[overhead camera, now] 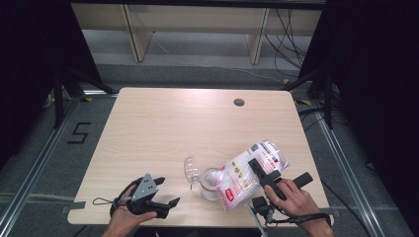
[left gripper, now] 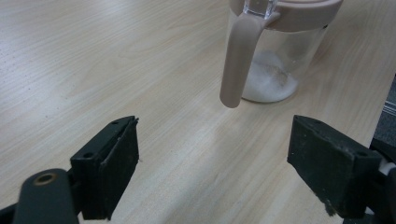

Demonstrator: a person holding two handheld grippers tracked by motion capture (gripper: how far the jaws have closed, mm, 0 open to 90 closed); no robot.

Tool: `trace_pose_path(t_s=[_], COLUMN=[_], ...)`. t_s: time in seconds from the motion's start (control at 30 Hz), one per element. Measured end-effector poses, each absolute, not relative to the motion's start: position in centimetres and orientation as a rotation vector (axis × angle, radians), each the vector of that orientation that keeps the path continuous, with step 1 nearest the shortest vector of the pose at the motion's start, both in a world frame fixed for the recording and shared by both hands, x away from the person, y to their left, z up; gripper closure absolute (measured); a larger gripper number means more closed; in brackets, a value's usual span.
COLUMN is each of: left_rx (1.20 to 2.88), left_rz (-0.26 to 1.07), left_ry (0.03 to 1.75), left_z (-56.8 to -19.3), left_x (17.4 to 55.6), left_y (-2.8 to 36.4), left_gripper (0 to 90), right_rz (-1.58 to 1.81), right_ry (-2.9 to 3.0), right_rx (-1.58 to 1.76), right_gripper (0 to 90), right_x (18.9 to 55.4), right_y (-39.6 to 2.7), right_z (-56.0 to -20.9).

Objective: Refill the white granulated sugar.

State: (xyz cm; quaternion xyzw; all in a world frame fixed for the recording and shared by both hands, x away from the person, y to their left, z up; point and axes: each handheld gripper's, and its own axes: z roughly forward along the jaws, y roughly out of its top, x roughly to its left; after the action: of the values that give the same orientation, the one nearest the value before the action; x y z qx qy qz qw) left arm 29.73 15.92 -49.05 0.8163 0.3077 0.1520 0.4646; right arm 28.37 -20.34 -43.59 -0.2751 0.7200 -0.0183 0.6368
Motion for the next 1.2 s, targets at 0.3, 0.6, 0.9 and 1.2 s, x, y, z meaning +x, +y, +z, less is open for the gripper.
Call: trace_pose_path(t_s=[0.3,0.6,0.9,1.2], left_rx=[2.006,2.001,1.998,1.999], left_rz=[0.374,0.379,0.378,0.378], left_ry=[0.756,0.757,0.756,0.755], left_z=[-49.04,-49.05,-49.10,-49.09], left_x=[29.71,29.70,29.73,29.73], left_y=[15.93,15.92,15.90,15.90], left_gripper=[16.1,16.1,16.1,16.1], right_rz=[-0.048,-0.056,-0.109,-0.101], right_ry=[1.651,1.653,1.661,1.660], right_rx=[-0.615,-0.631,-0.683,-0.681], right_gripper=[60.2,61.0,61.3,61.6], right_x=[28.24,28.27,28.29,28.50], right_y=[-20.36,-20.29,-20.09,-20.20], right_z=[-43.61,-43.57,-43.04,-43.09])
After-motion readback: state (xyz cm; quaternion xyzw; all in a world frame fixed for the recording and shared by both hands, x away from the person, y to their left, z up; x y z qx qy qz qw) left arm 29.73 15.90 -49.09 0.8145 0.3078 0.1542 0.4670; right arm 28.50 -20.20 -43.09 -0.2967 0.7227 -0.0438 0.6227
